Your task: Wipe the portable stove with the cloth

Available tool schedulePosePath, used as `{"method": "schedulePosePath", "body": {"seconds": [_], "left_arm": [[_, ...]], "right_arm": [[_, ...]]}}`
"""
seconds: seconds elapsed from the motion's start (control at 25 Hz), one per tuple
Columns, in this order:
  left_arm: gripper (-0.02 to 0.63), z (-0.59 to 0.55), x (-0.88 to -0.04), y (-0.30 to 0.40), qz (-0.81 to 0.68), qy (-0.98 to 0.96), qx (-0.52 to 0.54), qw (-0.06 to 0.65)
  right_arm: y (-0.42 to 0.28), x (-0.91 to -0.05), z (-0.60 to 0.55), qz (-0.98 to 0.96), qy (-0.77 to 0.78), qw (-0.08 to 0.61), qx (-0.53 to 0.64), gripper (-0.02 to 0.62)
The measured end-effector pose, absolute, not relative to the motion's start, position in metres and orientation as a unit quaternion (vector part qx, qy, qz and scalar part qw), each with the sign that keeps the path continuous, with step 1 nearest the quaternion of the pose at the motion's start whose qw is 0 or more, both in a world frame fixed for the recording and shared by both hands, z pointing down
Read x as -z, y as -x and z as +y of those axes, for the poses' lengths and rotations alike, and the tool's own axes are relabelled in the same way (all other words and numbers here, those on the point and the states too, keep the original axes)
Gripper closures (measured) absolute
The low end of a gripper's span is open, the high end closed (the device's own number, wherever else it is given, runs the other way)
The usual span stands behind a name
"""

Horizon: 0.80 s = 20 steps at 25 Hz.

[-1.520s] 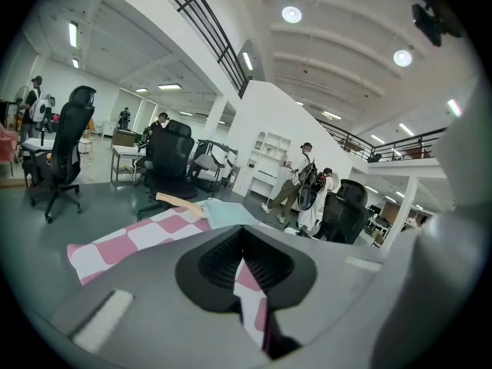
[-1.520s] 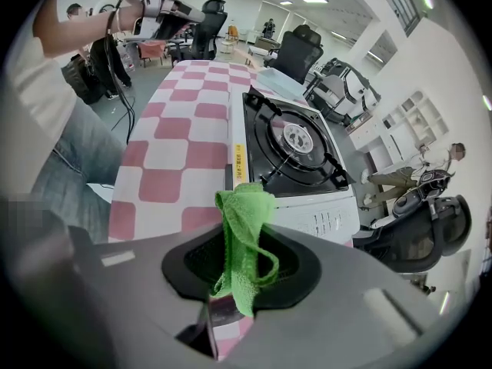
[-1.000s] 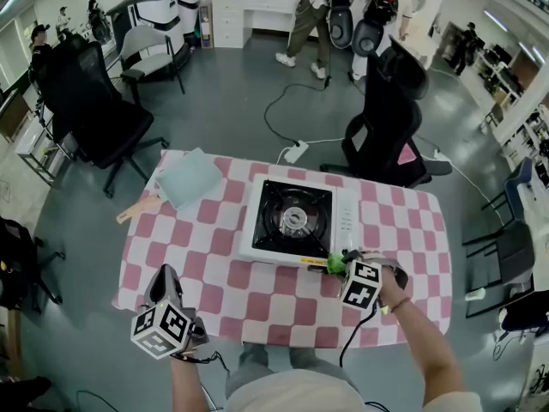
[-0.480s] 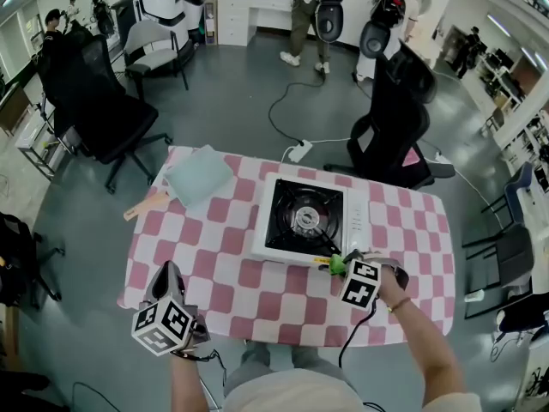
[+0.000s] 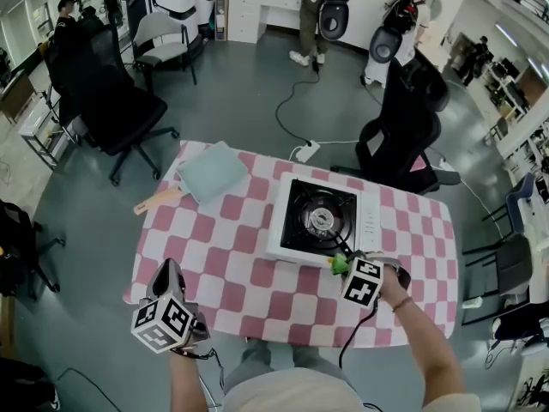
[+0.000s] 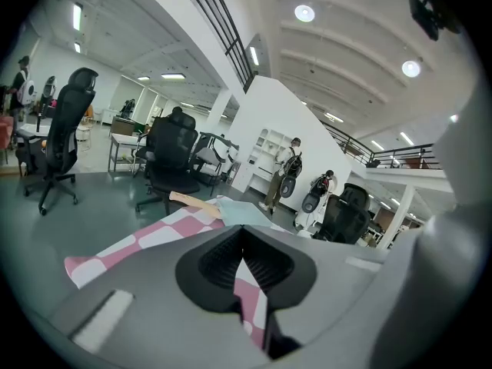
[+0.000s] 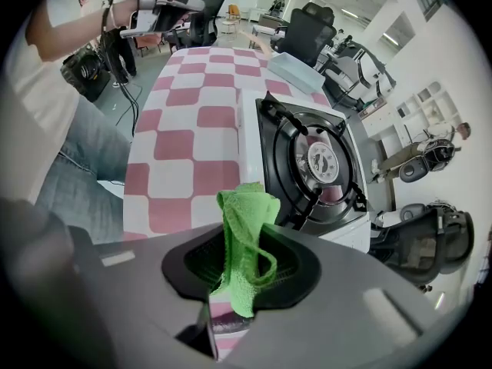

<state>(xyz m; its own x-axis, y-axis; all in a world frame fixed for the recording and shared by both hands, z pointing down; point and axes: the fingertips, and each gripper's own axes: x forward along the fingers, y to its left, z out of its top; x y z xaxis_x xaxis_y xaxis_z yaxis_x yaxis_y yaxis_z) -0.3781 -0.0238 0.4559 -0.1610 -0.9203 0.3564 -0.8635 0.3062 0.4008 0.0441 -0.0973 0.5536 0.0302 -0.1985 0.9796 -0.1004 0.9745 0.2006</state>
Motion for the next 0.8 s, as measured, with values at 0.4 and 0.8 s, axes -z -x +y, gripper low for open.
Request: {"method": "schedulePosePath", "body": {"seconds": [0.4,0.8], "left_arm": [[0.606,-0.019,-0.458,0.409,-0.763,-0.580,0.054,0.279],[0.606,-0.007,-0.460,0.440,-0.773,-0.567,0.058,0.280]], "right_arm": [[-0.009,-0.552,-0.098,-0.692,-0.091,0.715,0.039,0.509],[0.034,-0.551,-0.098,-0.698,-0.077,0.710,0.051,0.508]]}}
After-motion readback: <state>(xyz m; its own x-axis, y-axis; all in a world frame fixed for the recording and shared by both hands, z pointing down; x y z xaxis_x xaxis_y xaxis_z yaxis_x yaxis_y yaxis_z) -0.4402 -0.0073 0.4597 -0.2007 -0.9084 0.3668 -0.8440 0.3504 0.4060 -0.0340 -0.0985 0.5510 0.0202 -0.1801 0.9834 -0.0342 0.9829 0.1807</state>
